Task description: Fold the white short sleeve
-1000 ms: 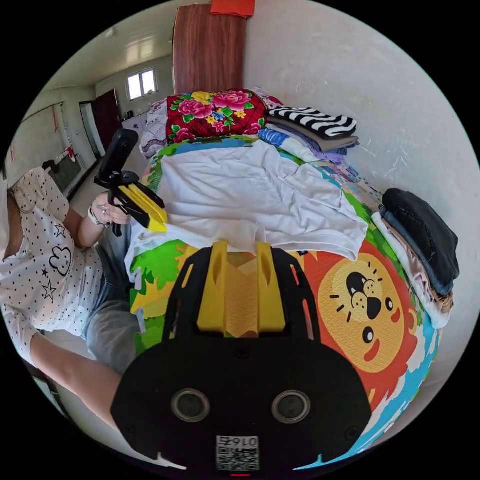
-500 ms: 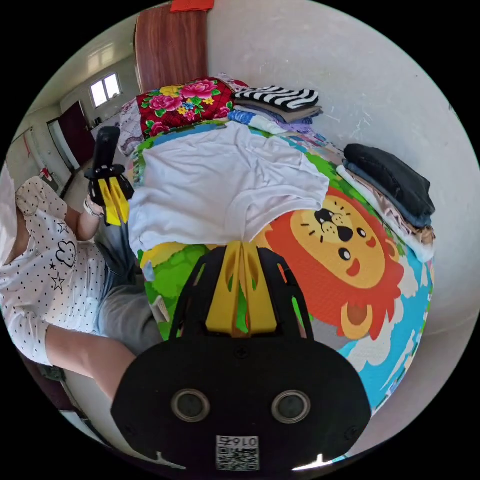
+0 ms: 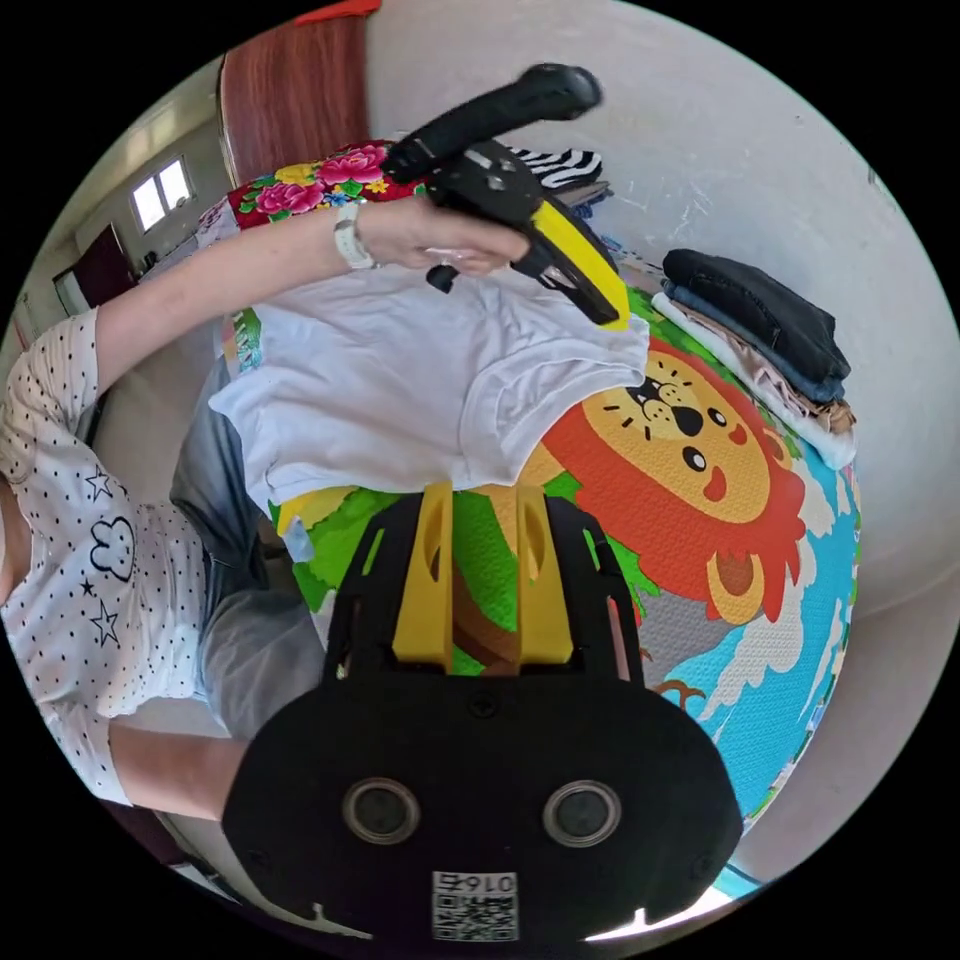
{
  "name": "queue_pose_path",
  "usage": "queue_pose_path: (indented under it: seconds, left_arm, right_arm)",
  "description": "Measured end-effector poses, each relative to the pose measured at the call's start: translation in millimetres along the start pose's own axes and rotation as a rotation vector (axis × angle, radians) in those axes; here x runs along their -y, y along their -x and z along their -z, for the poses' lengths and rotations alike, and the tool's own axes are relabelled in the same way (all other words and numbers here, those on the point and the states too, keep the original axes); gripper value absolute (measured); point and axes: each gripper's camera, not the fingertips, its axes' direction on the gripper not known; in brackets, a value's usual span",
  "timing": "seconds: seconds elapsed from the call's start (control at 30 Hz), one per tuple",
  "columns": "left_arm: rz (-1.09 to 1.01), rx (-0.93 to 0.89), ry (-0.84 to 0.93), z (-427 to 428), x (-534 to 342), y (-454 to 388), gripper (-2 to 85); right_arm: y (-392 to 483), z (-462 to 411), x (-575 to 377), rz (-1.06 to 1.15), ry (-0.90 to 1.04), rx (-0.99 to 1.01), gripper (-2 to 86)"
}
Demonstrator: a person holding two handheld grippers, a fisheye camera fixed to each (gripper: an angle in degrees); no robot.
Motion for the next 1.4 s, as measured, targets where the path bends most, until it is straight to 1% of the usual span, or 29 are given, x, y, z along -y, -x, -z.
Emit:
queue_pose_path:
  seconds: [0.1,0.17,0.23,0.3,0.33,0.43,0.53,0.6,0.67,0.8,0.87,0.93,0.97,1.1,1.2,1.27,1.3,1.4]
  left_arm:
    - [0.003,0.011,0.104,-46,25,-16,1.4]
    - [-0.018,0.022,0.114,-63,34,-27,0.0]
    - [-0.047,0.078,0.117,-73,41,-38,-0.6]
    - [-0.08,0.121,0.134,-85,53,-48,-0.9]
    - [-0.081,0.124,0.14,-87,56,-49,-0.9]
    - [-0.034,0.136,0.124,-95,73,-41,-0.9]
    - [0.088,0.142,0.072,-93,91,-21,-1.0]
    - [0.178,0.111,0.038,-93,99,-6,-1.0]
    - [0.197,0.084,-0.012,-88,100,-1,-1.0]
    - [0.149,0.0,-0.004,-86,89,7,-1.0]
    - [0.131,-0.051,0.01,-86,78,11,-1.0]
    - [0.096,-0.094,0.034,-85,66,14,-1.0]
    - [0.103,-0.087,0.038,-83,56,16,-1.0]
    - [0.095,-0.164,0.043,-73,26,20,-1.0]
    - [0.078,-0.192,0.015,-64,18,16,-1.0]
    - [0.069,-0.177,0.024,-64,18,13,-1.0]
    - [0.091,-0.155,0.034,-65,18,14,-1.0]
    - [0.157,-0.144,-0.017,-58,16,24,-1.0]
  right_arm:
    - [-12,1,3,-0.056,-0.024,0.005,9.2]
    - [-25,4,7,-0.084,-0.054,0.078,8.6]
    - [-23,2,11,-0.046,-0.02,0.07,7.5]
    - [-16,-6,14,0.014,0.068,-0.002,5.2]
    - [-16,-3,15,0.039,0.057,0.001,2.9]
    - [-31,12,16,-0.016,0.042,-0.025,1.3]
    - [-50,33,9,-0.083,-0.002,-0.055,0.4]
    - [-58,49,4,-0.101,-0.046,-0.051,0.2]
    - [-69,64,-4,-0.128,-0.061,-0.071,0.1]
    - [-97,68,-17,-0.229,0.019,-0.131,0.3]
    - [-115,61,-23,-0.294,0.103,-0.15,1.0]
    - [-119,66,-23,-0.323,0.081,-0.133,1.9]
    - [-120,72,-22,-0.339,0.084,-0.142,3.2]
    - [-124,89,-24,-0.401,0.087,-0.187,7.3]
    - [-121,111,-31,-0.431,0.042,-0.195,7.5]
    - [-114,133,-37,-0.452,-0.026,-0.193,5.3]
    - [-111,139,-38,-0.45,-0.046,-0.186,4.5]
    - [-89,165,-38,-0.387,-0.154,-0.137,2.3]
